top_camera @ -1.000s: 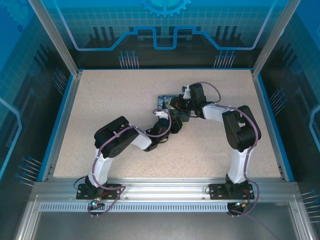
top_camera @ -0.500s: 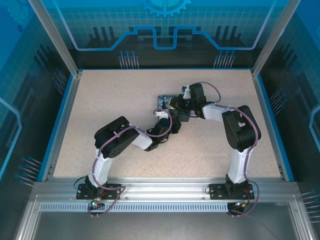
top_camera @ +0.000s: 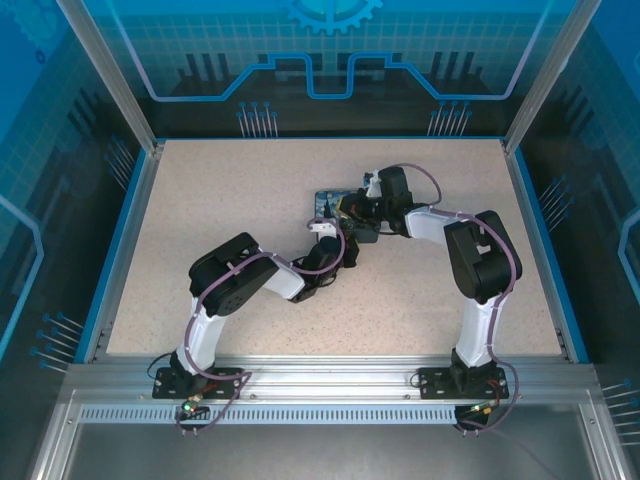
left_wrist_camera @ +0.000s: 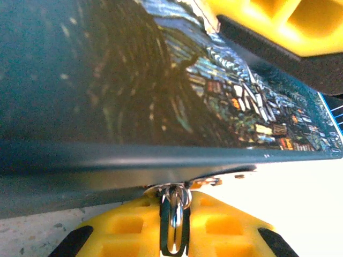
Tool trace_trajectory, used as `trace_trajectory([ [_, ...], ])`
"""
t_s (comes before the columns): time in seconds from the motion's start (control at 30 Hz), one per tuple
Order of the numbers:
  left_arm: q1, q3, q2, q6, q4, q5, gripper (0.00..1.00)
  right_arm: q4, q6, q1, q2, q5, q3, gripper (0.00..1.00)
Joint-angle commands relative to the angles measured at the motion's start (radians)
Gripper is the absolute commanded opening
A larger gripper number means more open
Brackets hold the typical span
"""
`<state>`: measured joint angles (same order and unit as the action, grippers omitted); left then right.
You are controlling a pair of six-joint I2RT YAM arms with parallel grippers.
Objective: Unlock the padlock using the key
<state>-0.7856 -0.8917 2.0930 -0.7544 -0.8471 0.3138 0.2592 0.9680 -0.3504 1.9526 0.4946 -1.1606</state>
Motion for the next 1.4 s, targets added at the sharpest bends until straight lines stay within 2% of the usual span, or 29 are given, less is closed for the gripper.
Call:
trace_trajectory([
  [0.0,0.021,0.057,-0.014,-0.015,0.085,-0.016,0.00,-0.028,0.011,0.016,-0.048,0.025,-0.029,0.00],
  [0.4,0.043,0.240,-0.269,-0.040,0.170,-0.083,0.00,-0.093,-0.002,-0.007,-0.273,0.014,0.010,0.00],
  [0.57,0.061,0.278,-0.377,-0.050,0.278,-0.175,0.00,-0.097,-0.019,-0.029,-0.415,-0.012,0.138,0.00],
  [0.9,0.108,0.216,-0.519,-0.023,0.586,-0.372,0.00,-0.046,-0.010,-0.095,-0.684,-0.087,0.501,0.00],
  [1.13,0.146,0.206,-0.566,-0.047,0.644,-0.464,0.00,-0.060,-0.008,-0.147,-0.841,-0.137,0.661,0.00],
  [1.37,0.167,0.209,-0.599,-0.111,0.637,-0.528,0.00,-0.032,0.015,-0.196,-0.907,-0.160,0.761,0.00],
])
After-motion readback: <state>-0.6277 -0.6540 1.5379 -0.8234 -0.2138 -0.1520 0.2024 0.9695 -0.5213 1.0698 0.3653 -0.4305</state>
